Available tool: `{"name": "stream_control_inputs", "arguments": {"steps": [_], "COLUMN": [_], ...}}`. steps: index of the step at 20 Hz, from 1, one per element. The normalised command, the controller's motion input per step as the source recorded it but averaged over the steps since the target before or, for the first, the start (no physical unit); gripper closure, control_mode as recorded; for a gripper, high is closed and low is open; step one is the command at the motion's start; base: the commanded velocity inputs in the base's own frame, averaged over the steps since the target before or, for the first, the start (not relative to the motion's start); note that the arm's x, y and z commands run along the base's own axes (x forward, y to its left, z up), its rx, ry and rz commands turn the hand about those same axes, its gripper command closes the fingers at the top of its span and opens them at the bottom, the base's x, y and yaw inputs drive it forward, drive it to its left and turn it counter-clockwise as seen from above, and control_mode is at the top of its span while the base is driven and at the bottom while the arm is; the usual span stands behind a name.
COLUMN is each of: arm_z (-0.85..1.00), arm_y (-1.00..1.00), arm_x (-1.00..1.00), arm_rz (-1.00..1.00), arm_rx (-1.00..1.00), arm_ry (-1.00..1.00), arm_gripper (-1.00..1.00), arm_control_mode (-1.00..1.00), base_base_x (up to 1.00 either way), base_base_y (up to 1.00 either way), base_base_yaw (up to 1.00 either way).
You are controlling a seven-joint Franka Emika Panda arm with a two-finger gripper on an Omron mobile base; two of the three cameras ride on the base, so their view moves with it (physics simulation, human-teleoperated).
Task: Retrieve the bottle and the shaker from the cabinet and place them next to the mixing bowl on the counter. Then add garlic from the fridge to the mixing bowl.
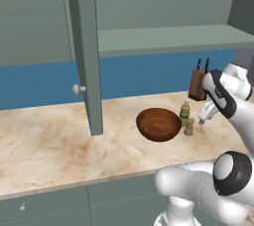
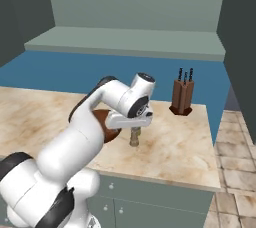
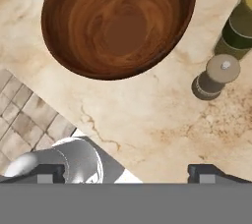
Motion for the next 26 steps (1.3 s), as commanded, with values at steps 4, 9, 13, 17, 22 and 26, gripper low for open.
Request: {"name": "stream_control_inputs", "arguments": {"steps": [4, 9, 13, 17, 22, 26], "arm_z": [0.27, 0.0, 0.02, 0.0, 0.0, 0.0], "arm_y": [0.49, 0.99, 0.86, 0.29, 0.03, 0.0], "arm_x": [-0.46, -0.06, 0.21, 0.04, -0.32, -0.09], "arm_rz": [-0.35, -0.35, -0.26, -0.26, -0.24, -0.08], "arm_rx": [-0.02, -0.28, -0.34, -0.08, 0.0, 0.0], "arm_ry": [0.0, 0.05, 0.27, 0.06, -0.02, 0.0], "arm_gripper": [-1.0, -1.0, -1.0, -1.0, -1.0, -1.0], "arm_control_mode": [-1.0, -1.0, -1.0, -1.0, -1.0, -1.0], "base_base_x": [0.0, 0.0, 0.0, 0.0, 0.0, 0.0], "base_base_y": [0.0, 0.0, 0.0, 0.0, 0.0, 0.0], "base_base_yaw": [0.0, 0.0, 0.0, 0.0, 0.0, 0.0]}}
